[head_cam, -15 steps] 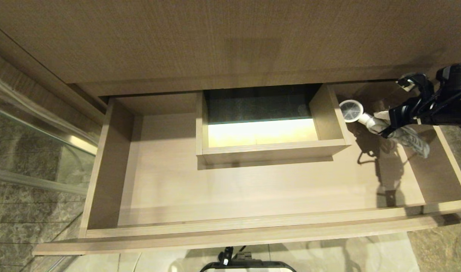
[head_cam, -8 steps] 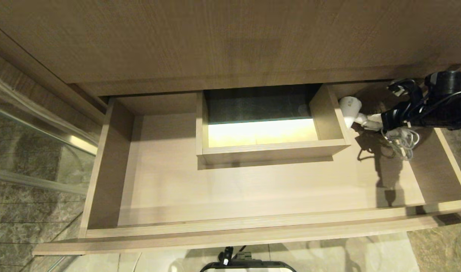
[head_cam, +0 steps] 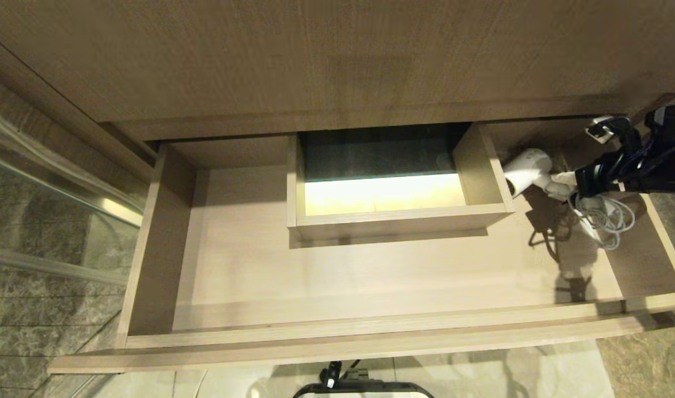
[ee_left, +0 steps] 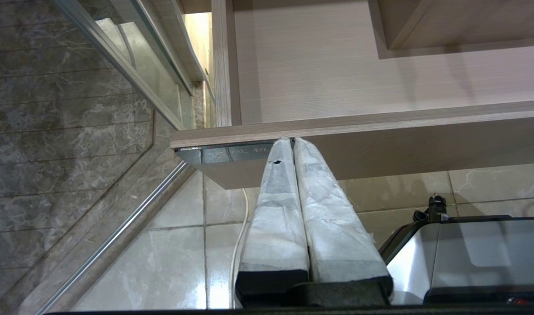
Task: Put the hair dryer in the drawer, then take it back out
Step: Put it into the drawer
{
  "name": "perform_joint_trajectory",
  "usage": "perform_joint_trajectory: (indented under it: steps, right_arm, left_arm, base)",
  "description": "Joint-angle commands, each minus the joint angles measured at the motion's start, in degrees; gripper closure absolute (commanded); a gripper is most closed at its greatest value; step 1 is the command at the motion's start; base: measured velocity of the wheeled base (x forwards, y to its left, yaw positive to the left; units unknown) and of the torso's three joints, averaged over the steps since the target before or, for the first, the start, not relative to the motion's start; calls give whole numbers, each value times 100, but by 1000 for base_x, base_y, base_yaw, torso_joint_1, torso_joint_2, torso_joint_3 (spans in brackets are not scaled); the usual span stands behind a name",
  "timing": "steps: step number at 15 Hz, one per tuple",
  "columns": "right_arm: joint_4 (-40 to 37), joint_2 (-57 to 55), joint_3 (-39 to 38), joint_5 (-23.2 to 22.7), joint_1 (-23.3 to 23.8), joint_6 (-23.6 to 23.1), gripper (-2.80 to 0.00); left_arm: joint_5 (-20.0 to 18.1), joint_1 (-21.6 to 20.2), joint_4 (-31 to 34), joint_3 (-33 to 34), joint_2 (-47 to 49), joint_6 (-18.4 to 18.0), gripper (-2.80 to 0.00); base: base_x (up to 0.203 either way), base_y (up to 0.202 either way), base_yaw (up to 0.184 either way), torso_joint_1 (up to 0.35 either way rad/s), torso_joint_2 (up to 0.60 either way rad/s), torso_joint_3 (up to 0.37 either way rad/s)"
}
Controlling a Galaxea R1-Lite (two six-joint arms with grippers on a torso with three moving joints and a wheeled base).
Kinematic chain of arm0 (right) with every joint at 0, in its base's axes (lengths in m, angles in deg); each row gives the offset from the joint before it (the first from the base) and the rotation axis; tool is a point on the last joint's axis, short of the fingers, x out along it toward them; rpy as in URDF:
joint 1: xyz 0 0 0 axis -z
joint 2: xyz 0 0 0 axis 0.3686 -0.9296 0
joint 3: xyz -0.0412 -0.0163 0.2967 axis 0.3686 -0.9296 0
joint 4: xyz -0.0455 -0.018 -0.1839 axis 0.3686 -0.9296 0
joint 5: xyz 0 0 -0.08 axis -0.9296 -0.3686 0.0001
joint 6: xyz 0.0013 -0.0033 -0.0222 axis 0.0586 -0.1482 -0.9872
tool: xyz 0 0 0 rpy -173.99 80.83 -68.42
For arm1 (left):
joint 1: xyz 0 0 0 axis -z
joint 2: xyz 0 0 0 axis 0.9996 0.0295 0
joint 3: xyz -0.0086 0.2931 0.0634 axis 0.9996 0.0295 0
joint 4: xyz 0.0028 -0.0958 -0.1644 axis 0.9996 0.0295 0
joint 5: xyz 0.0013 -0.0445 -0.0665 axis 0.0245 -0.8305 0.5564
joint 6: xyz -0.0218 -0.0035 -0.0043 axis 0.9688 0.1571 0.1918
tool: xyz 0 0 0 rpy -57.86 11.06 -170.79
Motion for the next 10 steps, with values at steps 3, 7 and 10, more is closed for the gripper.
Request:
perform_joint_trajectory:
  steps: [3, 7, 10]
  right_arm:
    - [-12, 376, -456, -39, 146, -74, 0]
    - [86, 453, -532, -72, 146, -288, -280]
    - [85, 437, -599, -78, 153, -421, -280]
  left_arm:
    - [1, 2, 0, 9, 0, 0, 0]
    - [1, 2, 0, 2, 0, 0, 0]
    - [1, 2, 0, 0, 0, 0, 0]
  base:
    - [0, 0, 0, 0, 0, 0]
    - [0, 0, 0, 0, 0, 0]
    - [0, 0, 0, 0, 0, 0]
